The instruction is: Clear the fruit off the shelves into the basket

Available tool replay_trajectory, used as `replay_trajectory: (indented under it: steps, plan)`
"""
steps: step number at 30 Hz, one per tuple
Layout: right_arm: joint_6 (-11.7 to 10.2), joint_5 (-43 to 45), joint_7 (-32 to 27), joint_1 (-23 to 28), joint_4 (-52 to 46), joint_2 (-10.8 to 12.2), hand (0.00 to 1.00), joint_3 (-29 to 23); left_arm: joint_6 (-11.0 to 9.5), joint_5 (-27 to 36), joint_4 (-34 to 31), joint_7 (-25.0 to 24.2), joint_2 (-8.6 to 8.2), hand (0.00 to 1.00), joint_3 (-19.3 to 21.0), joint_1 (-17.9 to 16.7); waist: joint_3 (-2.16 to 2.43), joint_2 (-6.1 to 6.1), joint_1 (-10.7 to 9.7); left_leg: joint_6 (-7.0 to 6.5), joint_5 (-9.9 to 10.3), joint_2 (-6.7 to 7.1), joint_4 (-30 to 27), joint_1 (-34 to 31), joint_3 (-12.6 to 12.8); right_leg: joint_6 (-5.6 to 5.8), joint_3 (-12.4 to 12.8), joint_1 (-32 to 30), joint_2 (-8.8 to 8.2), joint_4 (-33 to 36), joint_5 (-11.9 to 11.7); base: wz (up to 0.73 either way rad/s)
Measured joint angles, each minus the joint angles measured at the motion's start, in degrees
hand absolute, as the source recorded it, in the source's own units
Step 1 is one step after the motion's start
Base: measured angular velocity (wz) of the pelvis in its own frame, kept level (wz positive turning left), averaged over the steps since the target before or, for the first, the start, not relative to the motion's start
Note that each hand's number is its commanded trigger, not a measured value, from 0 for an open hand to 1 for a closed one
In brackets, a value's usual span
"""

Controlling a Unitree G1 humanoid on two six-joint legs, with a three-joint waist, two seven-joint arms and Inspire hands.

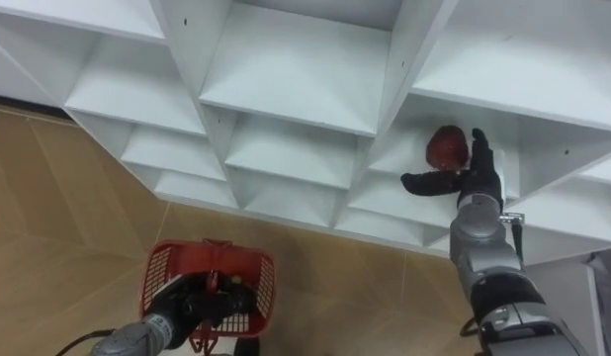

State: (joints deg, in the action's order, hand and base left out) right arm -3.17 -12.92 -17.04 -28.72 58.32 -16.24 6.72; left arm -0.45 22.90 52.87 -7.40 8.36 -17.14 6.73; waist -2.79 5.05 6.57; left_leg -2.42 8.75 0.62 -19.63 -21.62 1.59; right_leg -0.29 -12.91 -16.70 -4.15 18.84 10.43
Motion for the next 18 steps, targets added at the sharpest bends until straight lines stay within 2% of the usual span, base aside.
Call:
replay_trajectory:
  steps: [6,18]
  plan:
    - [0.1,-0.4,-0.5,-0.8,0.0,-0.1,0.00,-0.1,0.0,0.0,0.0,0.0,-0.36,1.00,0.0,0.2,0.03,0.06,-0.2,-0.18,-0.1,0.06,-0.2,-0.9,0.2,0.02,0.0,-1.4,-0.64,1.0,0.0,0.00]
    - [0.8,-1.6,-3.7,-2.0,0.0,-0.1,0.00,0.0,0.4,1.4,0.0,0.0,-0.82,1.00,-0.1,1.1,0.06,0.04,0.1,-0.37,-0.8,0.11,-0.3,-2.6,1.1,0.00,0.2,-3.4,-0.83,1.9,0.0,-0.01]
